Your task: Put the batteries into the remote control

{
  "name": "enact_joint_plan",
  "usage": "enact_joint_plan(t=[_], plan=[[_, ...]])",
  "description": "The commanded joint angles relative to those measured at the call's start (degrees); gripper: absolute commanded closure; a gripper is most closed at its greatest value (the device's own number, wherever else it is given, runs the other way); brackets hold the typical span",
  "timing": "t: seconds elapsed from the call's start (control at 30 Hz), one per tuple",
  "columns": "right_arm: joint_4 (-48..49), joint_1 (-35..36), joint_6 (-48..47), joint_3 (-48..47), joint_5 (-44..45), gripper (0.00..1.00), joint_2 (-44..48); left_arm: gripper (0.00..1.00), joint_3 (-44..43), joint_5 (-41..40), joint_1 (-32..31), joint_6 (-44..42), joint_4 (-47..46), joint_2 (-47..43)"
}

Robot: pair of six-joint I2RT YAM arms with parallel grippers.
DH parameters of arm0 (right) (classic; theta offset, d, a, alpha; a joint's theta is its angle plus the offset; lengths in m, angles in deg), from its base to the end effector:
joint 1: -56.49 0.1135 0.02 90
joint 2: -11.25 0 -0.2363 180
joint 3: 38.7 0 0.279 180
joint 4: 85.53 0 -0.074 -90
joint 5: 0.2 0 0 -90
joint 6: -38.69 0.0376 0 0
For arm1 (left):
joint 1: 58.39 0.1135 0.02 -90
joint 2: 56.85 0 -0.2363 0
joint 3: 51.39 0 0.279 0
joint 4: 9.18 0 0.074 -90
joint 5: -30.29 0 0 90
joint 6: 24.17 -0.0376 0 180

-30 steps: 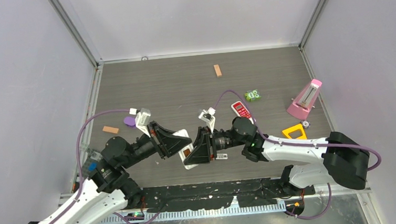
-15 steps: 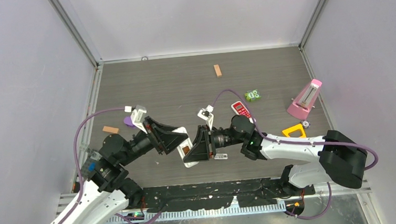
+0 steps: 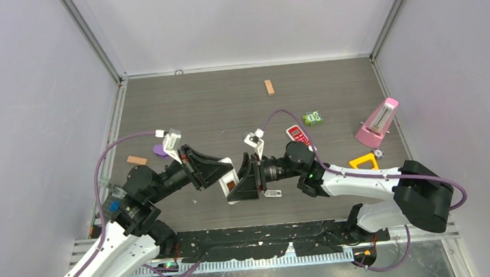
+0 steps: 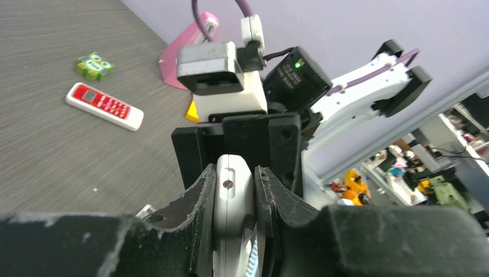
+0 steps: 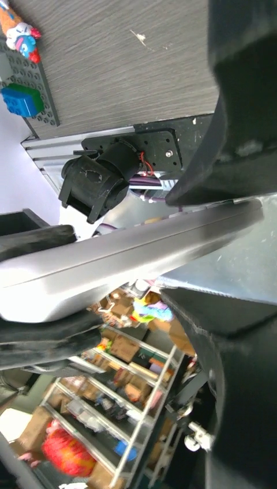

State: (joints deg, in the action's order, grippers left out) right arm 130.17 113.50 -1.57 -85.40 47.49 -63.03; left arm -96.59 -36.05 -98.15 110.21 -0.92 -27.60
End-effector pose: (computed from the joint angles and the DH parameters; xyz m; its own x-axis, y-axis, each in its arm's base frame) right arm 0.1443 0.2688 0.2262 -0.7005 -0.0427 -0.7123 -0.6940 -0.1914 0.6940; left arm 0.1361 -0.1328 0.3201 -0.5500 -0.3757 -0.7458 0.7091 0.2616 -0.6547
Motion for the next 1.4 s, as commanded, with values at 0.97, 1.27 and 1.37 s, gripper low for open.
enact_joint_plan(t=[0.97, 1.27, 1.37], plan=[[-59.1, 4.9, -48.0, -50.2, 55.1, 0.29, -40.5, 1.0, -15.4, -64.0, -0.1, -7.8, 48.5, -11.8], [-62.8, 4.9, -52.9, -60.8, 52.7, 0.29, -51.7, 1.0, -15.0, -63.6, -0.1, -7.0, 49.4, -12.3], [-63.4, 4.9, -52.7, -62.0, 50.8, 0.34, -53.5, 1.0, -14.9, -63.2, -0.1, -7.0, 49.1, -12.0]])
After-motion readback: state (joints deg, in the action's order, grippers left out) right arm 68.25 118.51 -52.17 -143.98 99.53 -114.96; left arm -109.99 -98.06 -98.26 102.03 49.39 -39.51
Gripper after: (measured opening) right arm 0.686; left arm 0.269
